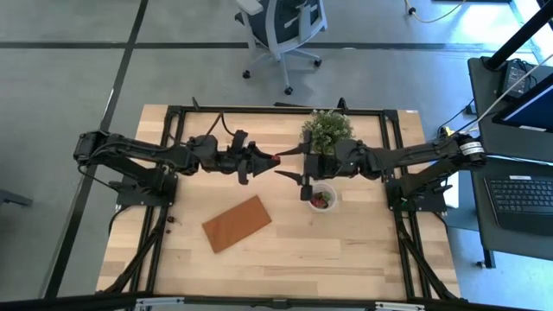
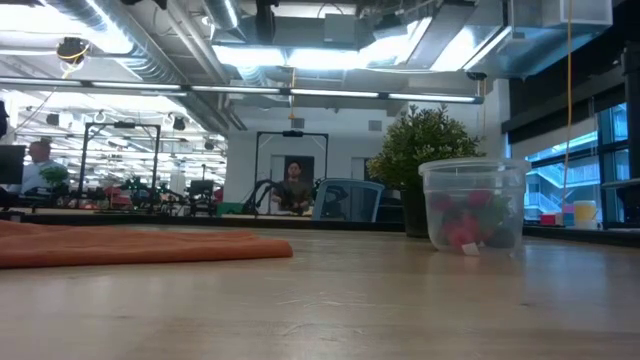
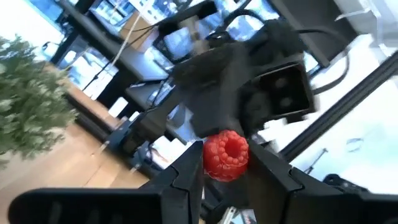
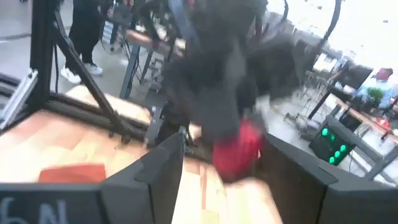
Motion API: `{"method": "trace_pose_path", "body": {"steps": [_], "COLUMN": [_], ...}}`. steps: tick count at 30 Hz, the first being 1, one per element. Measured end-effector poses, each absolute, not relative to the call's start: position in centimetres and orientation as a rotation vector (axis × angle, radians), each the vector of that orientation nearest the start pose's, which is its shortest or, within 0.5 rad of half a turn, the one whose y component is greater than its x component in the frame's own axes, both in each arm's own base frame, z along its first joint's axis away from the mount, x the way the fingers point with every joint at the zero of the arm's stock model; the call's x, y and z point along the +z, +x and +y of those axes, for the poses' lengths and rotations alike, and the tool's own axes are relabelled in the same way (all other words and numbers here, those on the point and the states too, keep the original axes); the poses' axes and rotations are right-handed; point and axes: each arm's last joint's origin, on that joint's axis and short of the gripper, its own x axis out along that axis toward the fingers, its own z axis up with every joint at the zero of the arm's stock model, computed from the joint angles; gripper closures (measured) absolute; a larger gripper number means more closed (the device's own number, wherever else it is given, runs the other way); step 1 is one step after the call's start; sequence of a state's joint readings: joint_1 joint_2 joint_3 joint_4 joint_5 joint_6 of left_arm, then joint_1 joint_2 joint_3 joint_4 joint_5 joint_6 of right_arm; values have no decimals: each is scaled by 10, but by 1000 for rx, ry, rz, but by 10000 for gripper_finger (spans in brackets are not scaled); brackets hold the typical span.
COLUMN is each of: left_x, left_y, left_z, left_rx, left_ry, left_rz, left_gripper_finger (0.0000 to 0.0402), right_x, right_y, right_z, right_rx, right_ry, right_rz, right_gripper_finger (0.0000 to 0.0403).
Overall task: Pick and placing Produce into tupperware
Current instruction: Put the red raspberry into the transparent container
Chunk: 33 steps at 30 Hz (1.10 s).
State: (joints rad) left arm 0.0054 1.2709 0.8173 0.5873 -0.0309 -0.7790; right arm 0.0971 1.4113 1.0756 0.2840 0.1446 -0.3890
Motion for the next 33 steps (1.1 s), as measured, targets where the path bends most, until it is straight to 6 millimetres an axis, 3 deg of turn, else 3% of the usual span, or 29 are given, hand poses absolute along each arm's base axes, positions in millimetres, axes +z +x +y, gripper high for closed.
{"method": "trace_pose_path", "body": {"steps": [33], "left_x": [319], "left_y": [284], "left_z": [5], "left_rx": [-21], "left_ry": [-763], "left_rz": [-176], "left_gripper_finger": [307], "right_x": [340], "right_y": [326], "right_z": [21], "right_rx": [-129], "right_ry": [-394], "right_rz": [1], "right_gripper_finger": [191]}}
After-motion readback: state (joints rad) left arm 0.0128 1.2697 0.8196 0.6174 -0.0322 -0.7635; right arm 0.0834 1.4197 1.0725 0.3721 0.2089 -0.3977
